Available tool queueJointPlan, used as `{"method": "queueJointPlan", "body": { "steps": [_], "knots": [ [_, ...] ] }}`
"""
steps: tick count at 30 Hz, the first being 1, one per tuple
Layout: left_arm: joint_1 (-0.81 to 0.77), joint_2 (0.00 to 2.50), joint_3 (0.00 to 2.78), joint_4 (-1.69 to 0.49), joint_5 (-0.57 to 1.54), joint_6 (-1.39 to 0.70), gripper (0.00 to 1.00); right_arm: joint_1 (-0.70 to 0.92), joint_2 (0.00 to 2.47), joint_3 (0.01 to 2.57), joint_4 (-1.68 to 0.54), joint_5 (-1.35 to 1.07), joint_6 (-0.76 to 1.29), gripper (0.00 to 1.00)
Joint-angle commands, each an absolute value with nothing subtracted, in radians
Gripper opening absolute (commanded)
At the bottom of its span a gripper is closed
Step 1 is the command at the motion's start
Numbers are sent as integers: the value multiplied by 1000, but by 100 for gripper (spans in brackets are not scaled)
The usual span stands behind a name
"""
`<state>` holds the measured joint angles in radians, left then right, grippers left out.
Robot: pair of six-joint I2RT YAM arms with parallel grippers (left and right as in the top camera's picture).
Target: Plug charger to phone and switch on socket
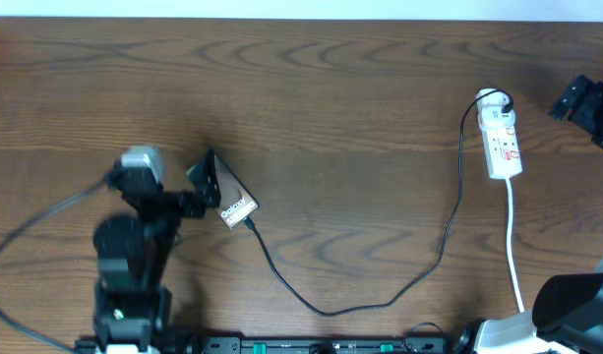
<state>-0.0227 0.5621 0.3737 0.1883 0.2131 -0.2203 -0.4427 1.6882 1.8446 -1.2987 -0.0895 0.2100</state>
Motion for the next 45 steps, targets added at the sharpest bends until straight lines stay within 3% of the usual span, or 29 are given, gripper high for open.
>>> {"method": "queueJointPlan", "body": {
  "steps": [1, 4, 13, 45],
  "knots": [
    [-26, 394, 159, 335, 193, -176, 98, -442, 1685, 1847, -1300, -85, 224, 99],
    [-26, 220, 2, 368, 193, -176, 98, -442, 1685, 1847, -1301, -85, 224, 99],
    [-25, 3, 4, -59, 189, -146, 98, -442, 1685, 1847, -1301, -85, 224, 99],
    [-25, 4, 4, -56, 171, -146, 98, -442, 1685, 1847, -1301, -85, 224, 99]
  ]
}}
